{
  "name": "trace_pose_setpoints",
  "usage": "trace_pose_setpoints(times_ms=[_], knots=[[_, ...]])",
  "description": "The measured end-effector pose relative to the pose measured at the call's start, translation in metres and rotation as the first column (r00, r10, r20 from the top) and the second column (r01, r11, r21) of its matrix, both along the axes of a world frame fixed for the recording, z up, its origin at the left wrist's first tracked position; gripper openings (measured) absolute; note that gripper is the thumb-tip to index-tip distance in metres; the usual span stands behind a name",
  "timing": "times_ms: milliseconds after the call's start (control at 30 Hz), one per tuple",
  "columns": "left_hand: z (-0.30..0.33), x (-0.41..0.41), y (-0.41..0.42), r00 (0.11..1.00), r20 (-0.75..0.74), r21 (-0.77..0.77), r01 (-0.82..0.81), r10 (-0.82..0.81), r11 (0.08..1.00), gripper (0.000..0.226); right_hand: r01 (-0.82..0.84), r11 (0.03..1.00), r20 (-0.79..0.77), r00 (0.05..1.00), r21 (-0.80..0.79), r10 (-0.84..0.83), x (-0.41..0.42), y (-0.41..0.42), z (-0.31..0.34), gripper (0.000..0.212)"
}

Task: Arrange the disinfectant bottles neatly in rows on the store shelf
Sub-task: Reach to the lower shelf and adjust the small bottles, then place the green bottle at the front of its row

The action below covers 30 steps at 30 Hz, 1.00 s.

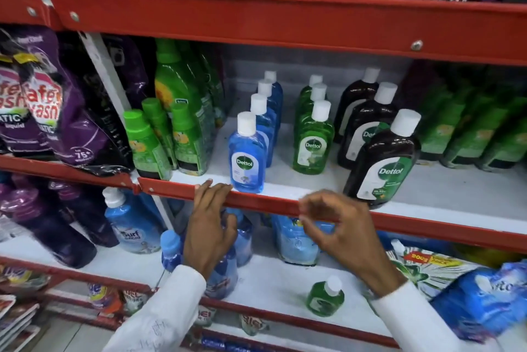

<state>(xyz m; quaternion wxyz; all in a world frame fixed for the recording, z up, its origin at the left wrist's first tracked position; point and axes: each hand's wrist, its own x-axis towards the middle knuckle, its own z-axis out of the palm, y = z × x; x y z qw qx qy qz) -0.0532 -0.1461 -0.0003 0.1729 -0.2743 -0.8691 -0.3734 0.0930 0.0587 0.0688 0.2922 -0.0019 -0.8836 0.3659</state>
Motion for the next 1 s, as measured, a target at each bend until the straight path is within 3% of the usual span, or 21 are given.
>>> trace_pose_setpoints(times_ms=[100,200,300,367,500,667,833,1000], knots=[[0.000,0.001,0.002,1.000,0.000,-0.003,-0.004,0.004,1.000,0.052,-0.031,0.999,0.327,0.945,0.015,0.024,0.021,0.024,-0.060,0.025],[0.002,0.001,0.002,1.000,0.003,-0.009,-0.019,0.019,1.000,0.051,-0.062,0.980,0.628,0.775,0.190,-0.073,0.029,0.043,-0.111,0.047],[0.003,0.002,0.001,1.000,0.005,-0.032,-0.010,0.010,0.999,0.051,-0.123,0.956,0.754,0.645,0.265,-0.126,0.031,0.050,-0.141,0.053],[0.004,0.002,0.000,1.000,0.000,-0.050,-0.004,0.004,0.999,0.051,-0.112,0.955,0.774,0.615,0.274,-0.150,0.030,0.051,-0.152,0.047],[0.005,0.003,0.000,1.000,0.000,-0.068,-0.009,0.009,0.998,0.052,-0.058,0.963,0.761,0.626,0.265,-0.172,0.027,0.050,-0.159,0.043],[0.003,0.002,-0.001,1.000,0.000,-0.067,-0.008,0.008,0.998,0.051,0.044,0.984,0.666,0.731,0.173,-0.150,0.028,0.040,-0.103,0.048],[0.002,0.001,-0.001,1.000,-0.005,-0.063,-0.015,0.015,0.998,0.051,0.108,0.992,0.357,0.926,0.060,-0.122,0.032,0.018,0.002,0.055],[0.006,0.002,-0.001,1.000,-0.010,-0.065,-0.011,0.010,0.998,0.053,0.081,0.991,0.111,0.990,0.105,-0.092,0.021,0.001,0.085,0.058]])
